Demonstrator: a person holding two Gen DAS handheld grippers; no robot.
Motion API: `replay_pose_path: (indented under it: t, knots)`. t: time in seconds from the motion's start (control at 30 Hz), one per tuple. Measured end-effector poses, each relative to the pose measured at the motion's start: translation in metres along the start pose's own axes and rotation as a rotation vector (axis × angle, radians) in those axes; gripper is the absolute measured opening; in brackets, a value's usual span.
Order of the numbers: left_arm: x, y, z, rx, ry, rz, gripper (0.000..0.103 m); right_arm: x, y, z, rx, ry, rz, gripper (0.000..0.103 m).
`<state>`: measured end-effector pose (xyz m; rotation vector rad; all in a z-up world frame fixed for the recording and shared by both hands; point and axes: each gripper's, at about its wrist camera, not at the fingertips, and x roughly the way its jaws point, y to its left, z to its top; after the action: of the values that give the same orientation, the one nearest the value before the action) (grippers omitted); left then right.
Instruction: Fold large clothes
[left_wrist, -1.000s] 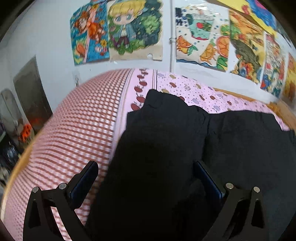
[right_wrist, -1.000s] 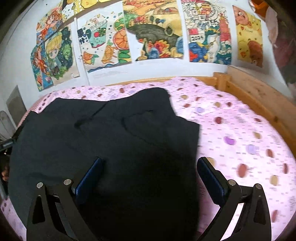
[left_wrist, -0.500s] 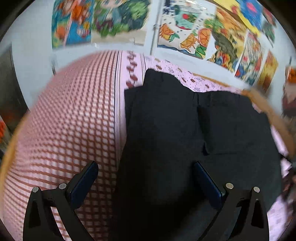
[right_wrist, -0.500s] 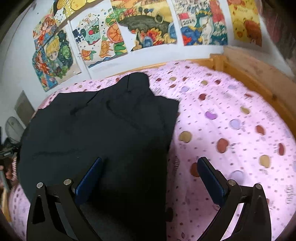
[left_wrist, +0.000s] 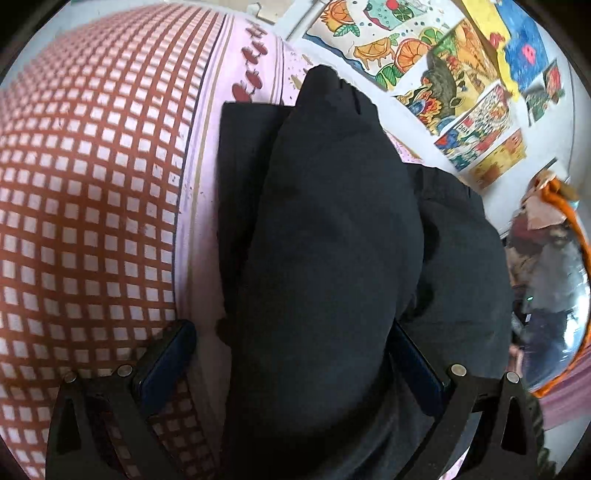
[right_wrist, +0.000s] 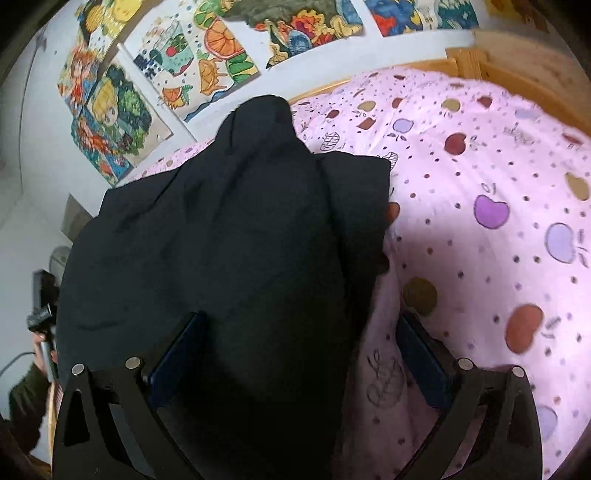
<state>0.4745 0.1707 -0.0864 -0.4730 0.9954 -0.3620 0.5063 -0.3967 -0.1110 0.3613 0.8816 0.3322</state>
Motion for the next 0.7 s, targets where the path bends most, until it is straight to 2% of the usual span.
replay_pose_path:
  t: [0.13, 0.3, 0.4, 0.57, 0.67, 0.7]
  knots:
    - [0.003, -0.004, -0.005, 0.038, 0.005, -0.007, 0.103, 0.006, 0.004, -0.004, -0.006, -0.016, 0.029, 0.102]
    - [0.007, -0.013, -0.008, 0.073, 0.021, -0.027, 0.103, 0.011, 0.003, -0.014, -0.014, -0.007, 0.180, 0.102]
    - [0.012, -0.015, -0.006, 0.069, 0.041, -0.041, 0.103, 0.012, -0.003, -0.022, 0.004, -0.011, 0.227, 0.102]
    - [0.015, -0.026, -0.003, 0.062, 0.044, 0.003, 0.103, 0.012, 0.006, -0.025, 0.007, -0.013, 0.203, 0.102]
    - [0.021, -0.041, 0.001, 0.057, 0.060, 0.004, 0.095, 0.007, 0.011, -0.030, 0.006, -0.040, 0.168, 0.100]
    - [0.023, -0.045, 0.001, 0.055, 0.059, 0.003, 0.089, 0.006, 0.013, -0.030, 0.006, -0.046, 0.157, 0.098]
